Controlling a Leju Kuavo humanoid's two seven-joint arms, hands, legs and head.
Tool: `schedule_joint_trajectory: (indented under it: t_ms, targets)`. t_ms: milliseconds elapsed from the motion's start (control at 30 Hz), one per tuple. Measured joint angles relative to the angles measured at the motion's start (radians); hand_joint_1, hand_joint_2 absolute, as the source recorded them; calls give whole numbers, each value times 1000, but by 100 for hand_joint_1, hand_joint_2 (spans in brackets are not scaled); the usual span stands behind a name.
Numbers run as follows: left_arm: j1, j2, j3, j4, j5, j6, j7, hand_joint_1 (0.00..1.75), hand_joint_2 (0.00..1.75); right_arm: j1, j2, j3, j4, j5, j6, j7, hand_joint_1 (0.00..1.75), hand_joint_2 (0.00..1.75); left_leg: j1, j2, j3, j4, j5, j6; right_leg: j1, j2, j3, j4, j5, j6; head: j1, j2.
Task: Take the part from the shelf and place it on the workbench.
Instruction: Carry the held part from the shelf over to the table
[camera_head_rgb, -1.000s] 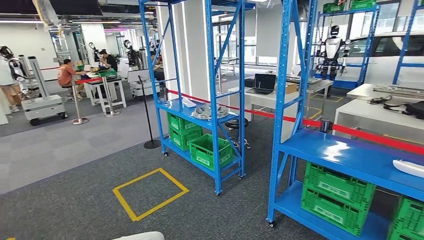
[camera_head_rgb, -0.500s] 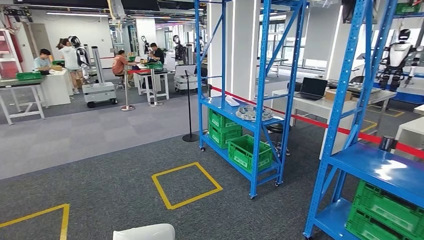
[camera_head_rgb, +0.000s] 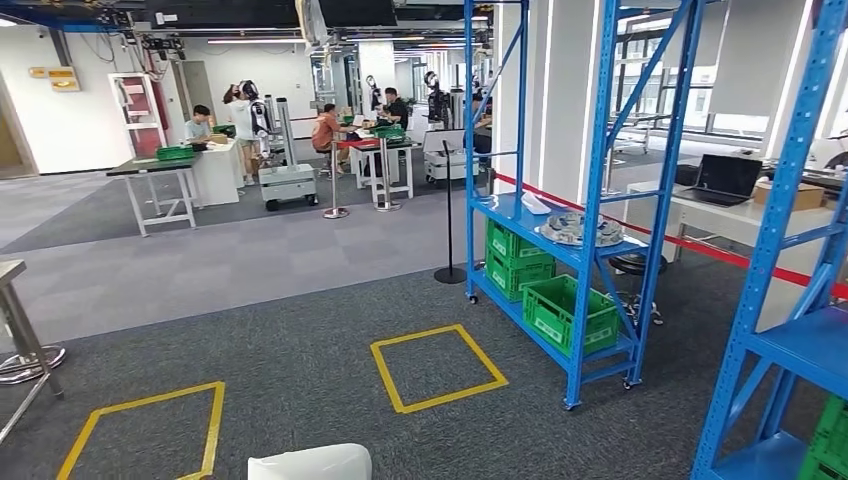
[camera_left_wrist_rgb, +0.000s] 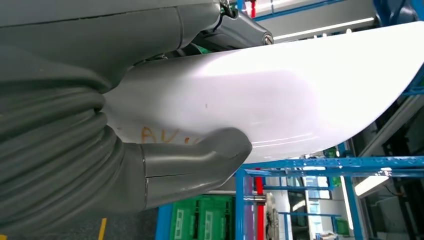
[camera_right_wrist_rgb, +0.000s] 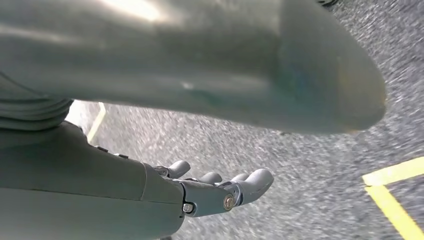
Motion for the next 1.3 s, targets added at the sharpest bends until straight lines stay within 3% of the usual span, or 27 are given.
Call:
schedule_joint_trajectory:
  t_ms: [33,67,133,200,233,300,367,433,500,533,567,600,667,733,800,867,933,1000,1033,1067,1133,1200,1233,1300]
  targets:
    - [0,0,0,2,3,-1,1,175,175,0,0,0,0,0,0,-7,0,0,0,2,-3,8,7,1,1,-13,1,0,-1,-1,0,0]
    - [-1,1,2,4,7,-2,1,175,175,-1,0,0,0,0,2,-13,0,0,0,7,16,-27,32,3,1,-26,2,0,-2,0,0,0]
    - [-4,5,9,2,21,-5,2,175,175,-3,1,0,0,4,10,-31,0,0,-6,43,87,-163,92,13,3,-51,9,1,-7,3,0,0]
    - [-5,12,21,-11,38,-9,4,175,175,-5,0,0,0,14,23,-53,0,0,-14,77,131,-254,119,26,7,-73,16,1,-13,12,0,0]
    - [-3,16,29,-20,43,-9,5,175,175,-8,0,0,0,21,29,-63,0,0,-18,79,134,-266,119,32,8,-84,19,0,-16,18,0,0]
    - [8,28,45,-42,44,-3,8,175,175,-15,-1,2,0,34,39,-72,0,0,-17,52,136,-271,124,43,5,-98,27,-4,-20,30,1,0]
    - [22,37,58,-63,43,3,7,175,175,-21,-5,4,0,39,42,-69,0,0,-11,27,147,-282,132,54,1,-53,20,25,-42,41,1,0]
    - [32,39,62,-72,42,6,5,175,175,-20,-11,5,0,35,37,-57,0,0,-7,2,151,-287,137,62,-2,16,-27,128,-94,47,4,0]
    - [40,37,61,-69,39,8,2,175,175,-16,-15,3,0,22,26,-32,0,0,-7,-28,150,-285,138,65,-1,38,-93,246,-131,48,7,0]
    - [40,36,60,-64,37,8,0,175,175,-16,-16,2,0,15,19,-14,0,0,-7,-44,150,-284,138,64,-1,40,-112,266,-123,48,7,0]
    - [36,34,56,-56,35,8,-2,175,175,-17,-17,0,0,8,12,6,0,0,-6,-60,150,-282,137,64,-1,43,-112,245,-95,47,7,0]
    - [29,30,51,-47,34,8,-3,175,175,-18,-17,-2,0,2,6,26,0,0,-6,-76,150,-280,136,63,-2,49,-93,188,-55,46,7,0]
    - [9,17,38,-31,34,7,-3,175,175,-21,-16,-7,0,-9,-6,59,0,0,-4,-104,147,-275,134,56,-3,89,-42,54,9,42,8,0]
    - [-9,3,23,-18,34,2,4,175,175,-25,-14,-16,0,-19,-18,79,0,0,-2,-127,141,-274,133,43,0,111,-20,-4,23,39,8,0]
    - [-25,-9,12,-7,33,-6,14,175,175,-30,-6,-24,0,-28,-29,80,0,0,0,-145,134,-277,136,28,2,88,-15,-10,25,31,7,0]
    - [-43,-15,6,2,34,-10,21,175,175,-32,2,-29,-1,-32,-32,67,0,0,-2,-106,120,-254,119,19,-1,64,-6,-21,31,18,6,0]
    - [-59,-16,3,8,35,-13,24,175,175,-28,8,-32,-2,-27,-27,48,0,0,-3,-34,76,-159,64,12,-1,39,-2,-27,32,8,3,0]
    - [-62,-13,3,8,37,-15,26,175,175,-23,10,-32,-3,-4,-11,21,0,0,1,-6,15,-39,13,4,0,10,-1,-27,30,4,2,0]
    - [-55,-9,7,1,36,-12,28,175,175,-21,9,-29,-3,17,2,3,0,0,4,-1,0,-11,11,1,0,-3,-1,-27,28,4,1,0]
    - [-46,-4,12,-11,35,-7,31,175,175,-20,8,-23,-4,40,15,-17,0,0,6,3,4,-21,27,-1,0,-17,0,-27,26,4,1,0]
    - [-21,8,28,-46,33,7,36,175,175,-20,2,-5,-4,81,36,-49,0,0,8,36,64,-137,91,-1,0,-41,6,-25,20,10,0,0]
    - [6,19,45,-85,33,18,32,175,175,-20,-9,16,-5,107,48,-71,0,0,3,81,122,-249,132,9,4,-64,14,-20,10,21,0,0]
    - [22,24,54,-102,33,22,26,175,175,-21,-15,26,-5,117,51,-80,0,0,0,91,134,-273,137,16,5,-75,19,-19,5,28,1,0]
    - [54,37,70,-123,31,27,4,175,175,-26,-28,42,-6,127,54,-87,0,0,-4,68,135,-277,137,32,3,-99,29,-22,-1,42,2,0]
